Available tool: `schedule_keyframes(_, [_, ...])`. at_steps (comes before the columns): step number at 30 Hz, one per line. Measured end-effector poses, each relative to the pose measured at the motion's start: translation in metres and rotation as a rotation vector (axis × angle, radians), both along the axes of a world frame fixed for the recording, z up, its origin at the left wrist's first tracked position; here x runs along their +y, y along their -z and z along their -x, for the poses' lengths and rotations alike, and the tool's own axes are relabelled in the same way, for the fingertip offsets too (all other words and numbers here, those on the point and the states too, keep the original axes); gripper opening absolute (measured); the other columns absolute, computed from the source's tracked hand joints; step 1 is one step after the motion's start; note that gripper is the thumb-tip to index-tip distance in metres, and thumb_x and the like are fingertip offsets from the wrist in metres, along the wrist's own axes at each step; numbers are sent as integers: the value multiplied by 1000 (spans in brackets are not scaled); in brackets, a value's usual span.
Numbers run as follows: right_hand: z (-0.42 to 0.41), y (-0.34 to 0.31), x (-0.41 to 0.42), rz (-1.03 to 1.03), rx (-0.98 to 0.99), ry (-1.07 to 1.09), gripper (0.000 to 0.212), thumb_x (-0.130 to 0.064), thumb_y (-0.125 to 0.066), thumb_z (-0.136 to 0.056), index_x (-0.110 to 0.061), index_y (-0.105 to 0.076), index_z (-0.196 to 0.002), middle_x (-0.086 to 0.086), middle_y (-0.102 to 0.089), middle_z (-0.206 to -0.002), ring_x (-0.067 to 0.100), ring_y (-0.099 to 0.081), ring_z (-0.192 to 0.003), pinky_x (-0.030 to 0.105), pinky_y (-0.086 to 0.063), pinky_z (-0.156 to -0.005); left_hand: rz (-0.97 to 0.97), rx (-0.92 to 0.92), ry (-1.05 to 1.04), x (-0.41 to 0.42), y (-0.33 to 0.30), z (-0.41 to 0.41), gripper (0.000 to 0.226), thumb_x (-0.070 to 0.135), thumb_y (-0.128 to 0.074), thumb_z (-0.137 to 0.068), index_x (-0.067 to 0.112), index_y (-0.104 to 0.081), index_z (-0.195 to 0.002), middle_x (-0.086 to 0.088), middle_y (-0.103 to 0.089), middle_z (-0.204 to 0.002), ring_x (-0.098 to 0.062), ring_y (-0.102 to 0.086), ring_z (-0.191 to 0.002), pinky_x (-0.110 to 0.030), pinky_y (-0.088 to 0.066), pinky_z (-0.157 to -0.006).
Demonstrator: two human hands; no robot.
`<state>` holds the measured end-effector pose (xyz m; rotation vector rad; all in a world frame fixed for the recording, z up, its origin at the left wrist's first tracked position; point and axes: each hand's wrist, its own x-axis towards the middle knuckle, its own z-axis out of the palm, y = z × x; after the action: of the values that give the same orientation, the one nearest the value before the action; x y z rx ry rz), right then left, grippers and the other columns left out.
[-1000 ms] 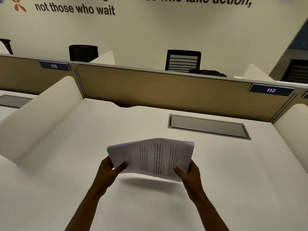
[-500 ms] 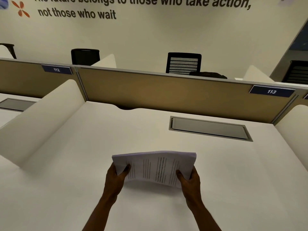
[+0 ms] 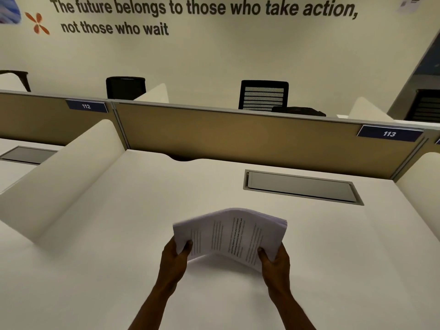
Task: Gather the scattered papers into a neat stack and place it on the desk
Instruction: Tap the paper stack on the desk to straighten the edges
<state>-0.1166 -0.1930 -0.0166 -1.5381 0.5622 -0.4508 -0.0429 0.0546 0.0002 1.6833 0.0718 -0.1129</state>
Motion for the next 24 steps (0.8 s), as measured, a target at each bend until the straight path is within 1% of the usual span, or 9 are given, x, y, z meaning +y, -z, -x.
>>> schedule_keyframes(6, [3,1,0,49,23,-5,42,-4,-68,-89,-18,-56,-127,-4,-67,-108,22,-65,-104,13,-56,-63,-28,60,41,8,1,-2,30,16,-64,-95,28,-60,-121,-1,-71,-114,-29,-64,-115,-31,-55,-84])
schedule_keyframes(10, [1,-22,-8,184,14,-74,45,-4,-67,-89,-34,-55,-121,-12,-65,-105,10,-65,-97,13,-55,-66,-124,-77,-62,13,-34,-9,88,32,-83,-77,36,-32,-148,0,-51,-144,-23,-52,-130,-41,-48,-104])
schedule_keyframes(13, [-3,-53,-15,407,2,-167,42,-4,-65,-90,-43,-54,-102,-18,-65,-91,4,-66,-83,13,-53,-59,-416,-420,-89,12,-77,-17,118,58,-83,-66,36,-12,-157,5,-21,-164,-16,-23,-150,-39,-27,-117])
schedule_keyframes(17, [-15,-99,-21,661,-38,-274,22,-2,-60,-88,-22,-60,-98,-10,-67,-80,8,-66,-72,29,-55,-57,-683,-764,167,-13,-129,-30,108,63,-75,-71,35,-17,-157,11,-11,-167,-11,0,-155,-35,-16,-119])
schedule_keyframes(19, [-20,-123,-20,751,-79,-347,18,-4,-59,-88,-17,-61,-99,-6,-69,-83,15,-66,-71,28,-53,-57,-753,-726,313,-28,-144,-38,99,52,-75,-76,35,-21,-156,10,-26,-164,-10,-14,-154,-30,-9,-123])
schedule_keyframes(20, [-22,-134,-19,801,-95,-381,17,-6,-59,-87,-17,-61,-100,-5,-70,-84,16,-64,-70,22,-49,-57,-756,-662,386,-32,-147,-43,86,45,-75,-78,34,-33,-152,8,-45,-154,-11,-34,-147,-30,-16,-124])
schedule_keyframes(22, [-25,-151,-17,906,-118,-420,17,-14,-60,-86,-20,-60,-102,-5,-71,-87,13,-60,-68,15,-41,-58,-641,-528,456,-36,-152,-48,39,31,-75,-82,30,-68,-120,7,-75,-111,-10,-68,-104,-32,-50,-99])
schedule_keyframes(23, [-26,-158,-18,961,-135,-418,17,-20,-59,-86,-22,-60,-102,-6,-71,-88,12,-59,-69,14,-39,-58,-574,-507,436,-36,-150,-48,15,25,-74,-83,29,-75,-97,10,-78,-90,-8,-71,-83,-26,-54,-79])
schedule_keyframes(24, [-26,-163,-21,1016,-165,-390,18,-27,-59,-85,-23,-60,-103,-7,-70,-90,12,-60,-73,15,-40,-60,-523,-516,405,-35,-146,-48,10,23,-74,-83,32,-75,-80,16,-75,-75,-5,-69,-71,-18,-50,-66])
